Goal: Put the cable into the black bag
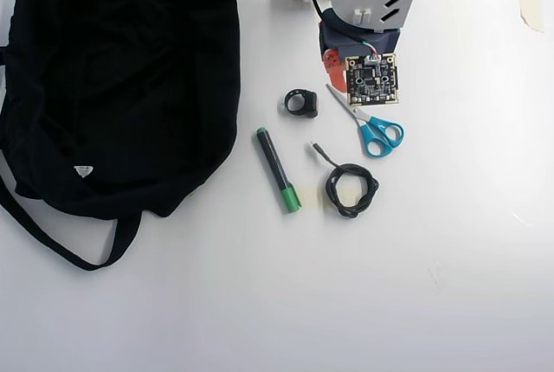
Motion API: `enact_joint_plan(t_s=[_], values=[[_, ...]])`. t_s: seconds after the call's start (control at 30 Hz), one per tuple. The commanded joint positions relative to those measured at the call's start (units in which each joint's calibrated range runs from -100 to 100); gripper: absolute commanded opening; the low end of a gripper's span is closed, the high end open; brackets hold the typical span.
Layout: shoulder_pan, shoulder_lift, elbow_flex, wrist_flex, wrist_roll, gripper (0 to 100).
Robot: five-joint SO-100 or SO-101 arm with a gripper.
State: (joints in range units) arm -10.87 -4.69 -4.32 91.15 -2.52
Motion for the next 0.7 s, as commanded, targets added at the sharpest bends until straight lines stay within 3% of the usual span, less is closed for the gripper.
enact_joint_plan(t_s=[0.0,0.67], values=[[0.1,-1.5,-1.4,-0.1,-0.4,2],[0.4,-0.8,-0.6,-3.9,-0.1,2]])
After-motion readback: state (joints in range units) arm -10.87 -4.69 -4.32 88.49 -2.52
